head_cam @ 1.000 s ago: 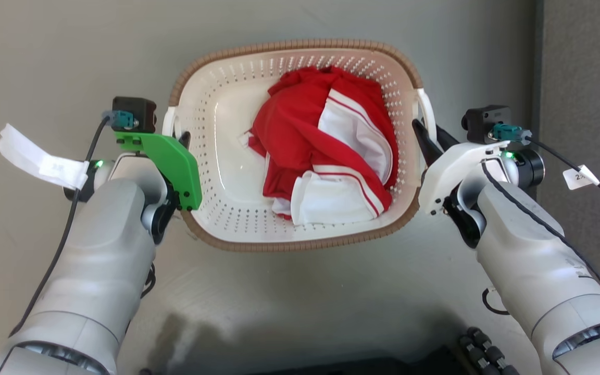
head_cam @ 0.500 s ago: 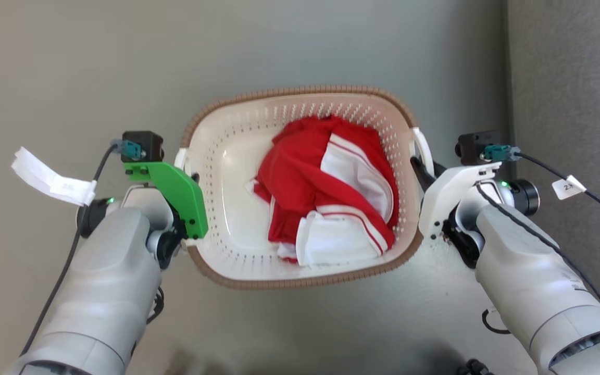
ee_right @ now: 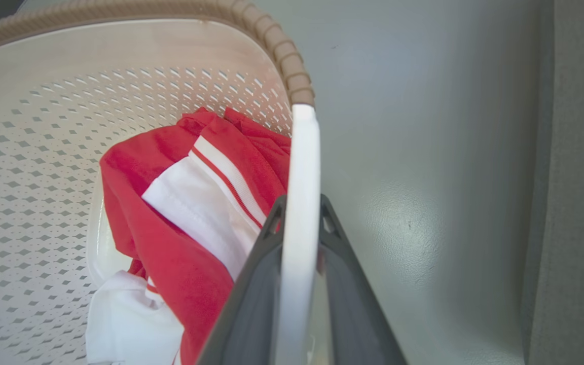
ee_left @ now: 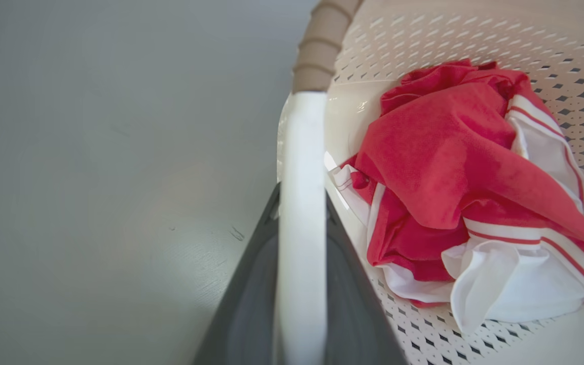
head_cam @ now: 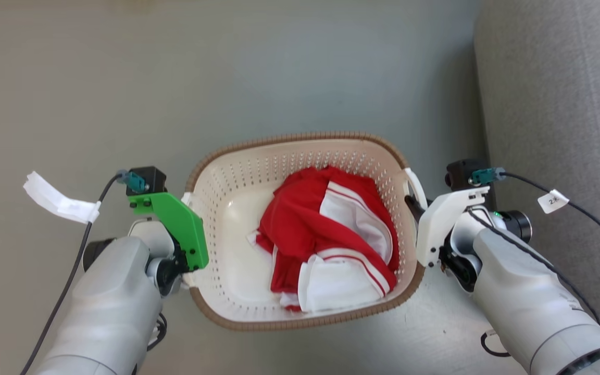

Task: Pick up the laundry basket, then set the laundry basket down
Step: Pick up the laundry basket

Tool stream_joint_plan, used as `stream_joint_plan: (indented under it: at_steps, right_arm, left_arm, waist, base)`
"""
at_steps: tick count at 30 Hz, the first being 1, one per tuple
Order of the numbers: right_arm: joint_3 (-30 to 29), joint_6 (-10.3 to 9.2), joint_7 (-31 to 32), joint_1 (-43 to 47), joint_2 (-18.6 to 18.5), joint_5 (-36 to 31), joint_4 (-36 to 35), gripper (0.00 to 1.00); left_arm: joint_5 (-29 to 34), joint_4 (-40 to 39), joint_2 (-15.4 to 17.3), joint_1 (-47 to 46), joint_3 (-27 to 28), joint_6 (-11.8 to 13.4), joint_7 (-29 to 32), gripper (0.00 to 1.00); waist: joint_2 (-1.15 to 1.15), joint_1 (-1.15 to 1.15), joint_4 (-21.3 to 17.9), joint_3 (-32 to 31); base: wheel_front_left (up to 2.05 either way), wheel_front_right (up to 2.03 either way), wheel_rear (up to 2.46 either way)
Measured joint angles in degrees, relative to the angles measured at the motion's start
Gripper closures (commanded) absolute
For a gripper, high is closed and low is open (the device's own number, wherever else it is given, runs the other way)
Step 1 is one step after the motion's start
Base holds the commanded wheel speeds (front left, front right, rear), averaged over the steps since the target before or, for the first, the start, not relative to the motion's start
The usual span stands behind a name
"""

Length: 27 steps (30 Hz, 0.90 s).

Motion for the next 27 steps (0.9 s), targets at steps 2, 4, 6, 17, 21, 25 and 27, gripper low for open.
stream_joint_plan:
  at_steps: [2, 4, 6, 17, 21, 25, 27]
  right_arm:
    - [0.7, -0.01, 0.8, 0.5, -0.1, 0.6, -0.3, 1.00]
    - [1.3, -0.04, 1.8, 1.1, -0.2, 1.5, -0.6, 1.00]
    - [2.0, -0.05, 2.8, 1.6, -0.2, 2.4, -0.8, 1.00]
    - [4.9, -0.05, 8.9, 4.1, -0.1, 7.1, -1.7, 1.00]
    - [5.6, -0.05, 10.2, 4.7, 0.0, 7.9, -1.7, 1.00]
    - [6.1, -0.05, 12.0, 5.5, 0.0, 9.0, -1.7, 1.00]
    - [6.4, -0.05, 12.8, 6.1, 0.0, 9.6, -1.6, 1.00]
  left_arm:
    - [-0.7, 0.0, 0.1, 0.6, -0.2, 0.0, 0.9, 1.00]
    - [-1.5, 0.0, 0.2, 1.2, -0.5, 0.0, 1.6, 1.00]
    - [-2.2, -0.1, 0.3, 1.8, -0.8, 0.0, 2.5, 1.00]
    - [-5.3, -0.2, 1.5, 5.5, -1.4, 0.1, 5.5, 1.00]
    - [-5.8, -0.2, 1.7, 6.5, -1.5, 0.1, 6.1, 1.00]
    - [-6.3, -0.2, 1.7, 8.0, -1.5, 0.1, 7.0, 1.00]
    - [-7.0, -0.1, 1.7, 8.7, -1.5, 0.1, 7.3, 1.00]
  waist:
    - [0.00, 0.00, 0.0, -1.2]
    - [0.00, 0.00, -0.1, -2.5]
    - [0.00, 0.00, -0.1, -3.6]
    - [0.00, 0.00, -0.3, -9.9]
    - [0.00, 0.00, -0.4, -11.5]
    - [0.00, 0.00, -0.7, -13.5]
    - [0.00, 0.00, -0.9, -14.5]
  base:
    - [0.00, 0.00, 0.00]
    - [0.00, 0.00, 0.00]
    - [0.00, 0.00, 0.00]
    - [0.00, 0.00, 0.00]
    - [0.00, 0.00, 0.00]
    - [0.00, 0.00, 0.00]
    - [0.00, 0.00, 0.00]
